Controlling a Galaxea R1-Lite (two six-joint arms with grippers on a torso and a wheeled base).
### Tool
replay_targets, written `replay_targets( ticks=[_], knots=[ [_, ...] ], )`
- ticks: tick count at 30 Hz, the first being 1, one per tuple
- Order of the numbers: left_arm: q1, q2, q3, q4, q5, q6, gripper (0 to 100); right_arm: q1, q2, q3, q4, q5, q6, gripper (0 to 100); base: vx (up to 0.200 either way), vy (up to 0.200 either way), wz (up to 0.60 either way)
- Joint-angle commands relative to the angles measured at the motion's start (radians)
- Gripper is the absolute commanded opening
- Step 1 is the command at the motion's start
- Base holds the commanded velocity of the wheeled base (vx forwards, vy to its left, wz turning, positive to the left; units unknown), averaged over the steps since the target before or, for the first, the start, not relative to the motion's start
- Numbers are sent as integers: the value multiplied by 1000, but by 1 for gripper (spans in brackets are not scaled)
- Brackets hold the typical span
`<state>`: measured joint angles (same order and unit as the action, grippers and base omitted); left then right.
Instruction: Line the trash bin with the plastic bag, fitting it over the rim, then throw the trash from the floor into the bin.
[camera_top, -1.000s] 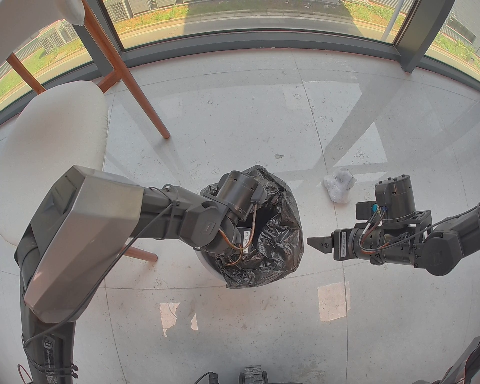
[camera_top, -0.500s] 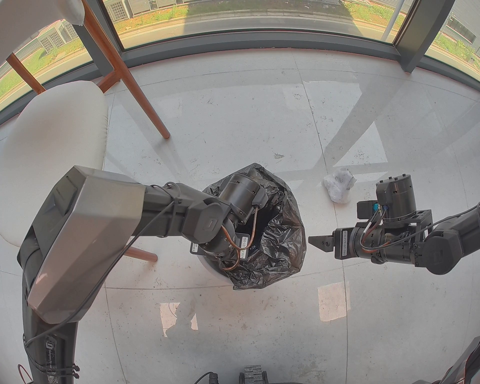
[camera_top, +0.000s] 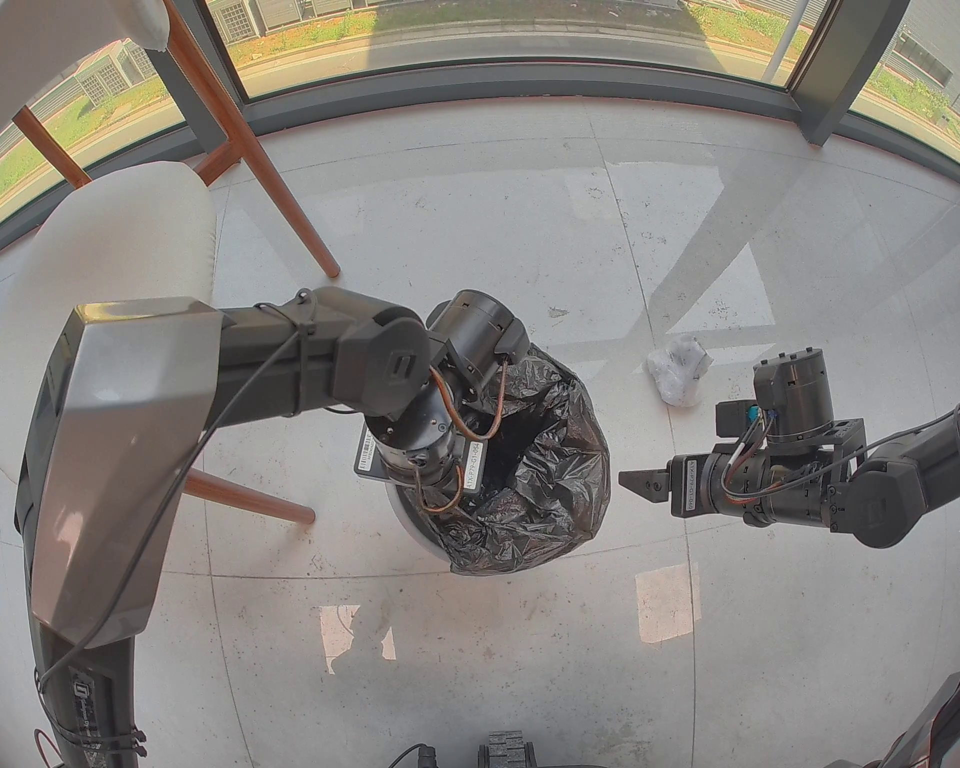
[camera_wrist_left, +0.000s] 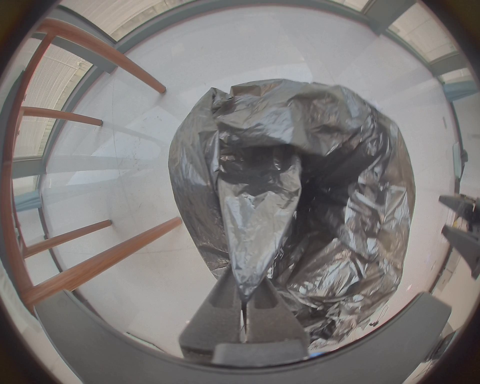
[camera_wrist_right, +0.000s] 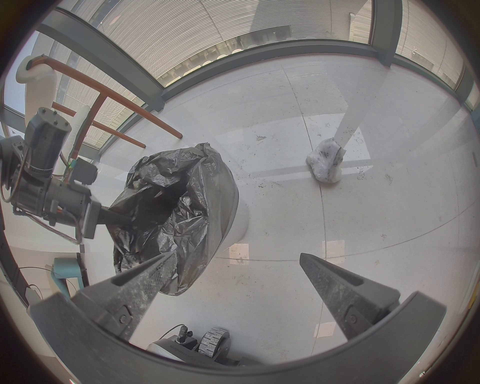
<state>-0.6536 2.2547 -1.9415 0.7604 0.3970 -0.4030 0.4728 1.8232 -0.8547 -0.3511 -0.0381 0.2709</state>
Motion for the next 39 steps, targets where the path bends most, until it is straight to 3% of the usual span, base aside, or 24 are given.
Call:
replay_targets(
  ticks=[1, 7, 23, 29, 39],
  knots=[
    [2, -7, -59, 132, 0, 3, 0, -8, -2, 0, 0, 0, 1, 100, 0, 0, 0],
    [2, -7, -59, 237, 16, 3, 0, -16, -2, 0, 0, 1, -1, 100, 0, 0, 0],
    [5, -35, -59, 316, 59, 75, 0, -17, 1, 0, 1, 6, -1, 100, 0, 0, 0],
    [2, -33, -59, 424, 66, 30, 0, -17, 5, -1, 0, 7, -2, 100, 0, 0, 0],
    [0, -10, -59, 369, 65, 7, 0, -19, 1, 0, 0, 6, -2, 100, 0, 0, 0]
  ],
)
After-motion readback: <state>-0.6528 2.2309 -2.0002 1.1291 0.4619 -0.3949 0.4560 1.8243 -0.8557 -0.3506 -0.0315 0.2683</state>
